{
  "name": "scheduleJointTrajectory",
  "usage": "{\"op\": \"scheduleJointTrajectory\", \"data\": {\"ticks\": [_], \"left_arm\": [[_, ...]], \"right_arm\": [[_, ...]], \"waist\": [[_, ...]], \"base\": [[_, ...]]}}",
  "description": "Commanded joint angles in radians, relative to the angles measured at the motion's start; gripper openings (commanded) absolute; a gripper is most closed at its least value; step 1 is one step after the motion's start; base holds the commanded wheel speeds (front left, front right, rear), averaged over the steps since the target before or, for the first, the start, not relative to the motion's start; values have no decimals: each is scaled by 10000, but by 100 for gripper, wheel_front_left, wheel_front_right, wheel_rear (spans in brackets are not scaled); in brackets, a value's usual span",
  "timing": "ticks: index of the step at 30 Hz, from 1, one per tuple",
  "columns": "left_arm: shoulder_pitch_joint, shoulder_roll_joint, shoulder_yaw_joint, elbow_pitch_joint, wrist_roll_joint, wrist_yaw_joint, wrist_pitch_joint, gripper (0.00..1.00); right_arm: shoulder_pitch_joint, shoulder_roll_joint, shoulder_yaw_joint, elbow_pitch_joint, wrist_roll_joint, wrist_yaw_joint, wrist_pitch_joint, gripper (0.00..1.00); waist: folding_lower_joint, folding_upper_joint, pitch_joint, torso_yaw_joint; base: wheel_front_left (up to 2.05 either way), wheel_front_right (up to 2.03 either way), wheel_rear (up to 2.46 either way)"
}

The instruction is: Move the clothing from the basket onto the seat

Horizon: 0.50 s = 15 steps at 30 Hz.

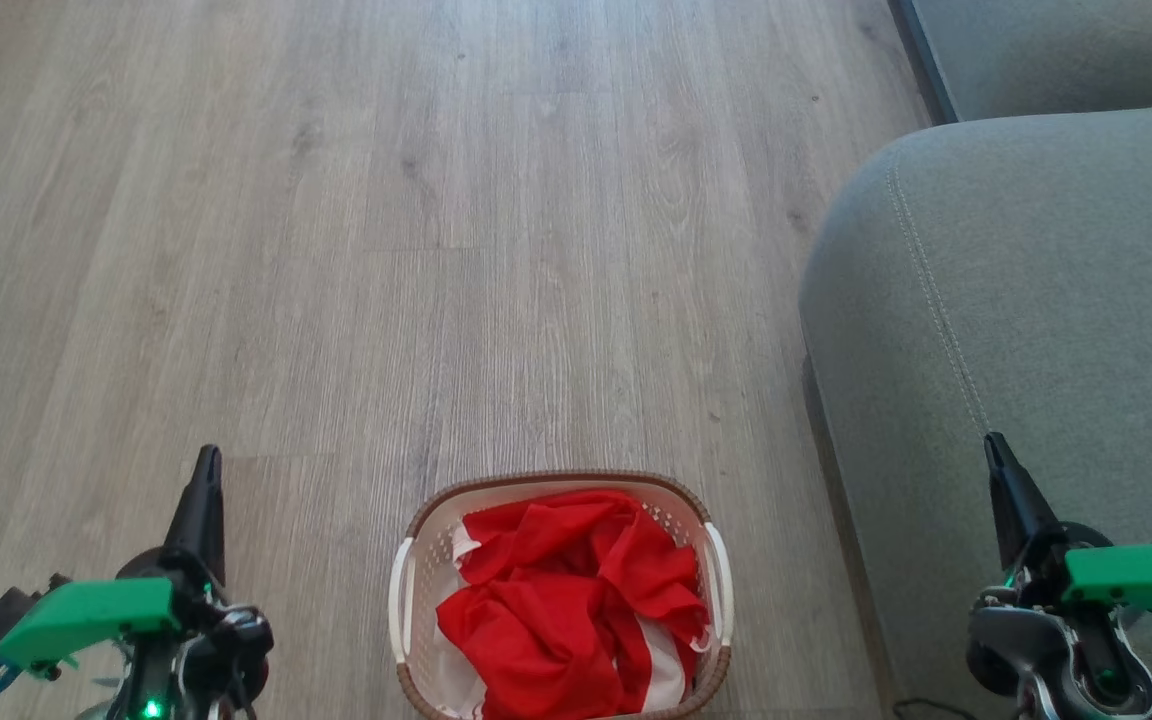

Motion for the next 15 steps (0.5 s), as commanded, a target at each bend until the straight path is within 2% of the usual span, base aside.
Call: {"op": "scheduleJointTrajectory", "data": {"ticks": [1,15], "left_arm": [[-479,167,358,-278,-28,-65,75,0],[-479,167,358,-278,-28,-65,75,0]], "right_arm": [[-511,-100,169,-375,58,-2,41,0],[-511,-100,169,-375,58,-2,41,0]], "waist": [[0,-1,0,0],[0,-1,0,0]], "base": [[0,0,0],[0,0,0]]}}
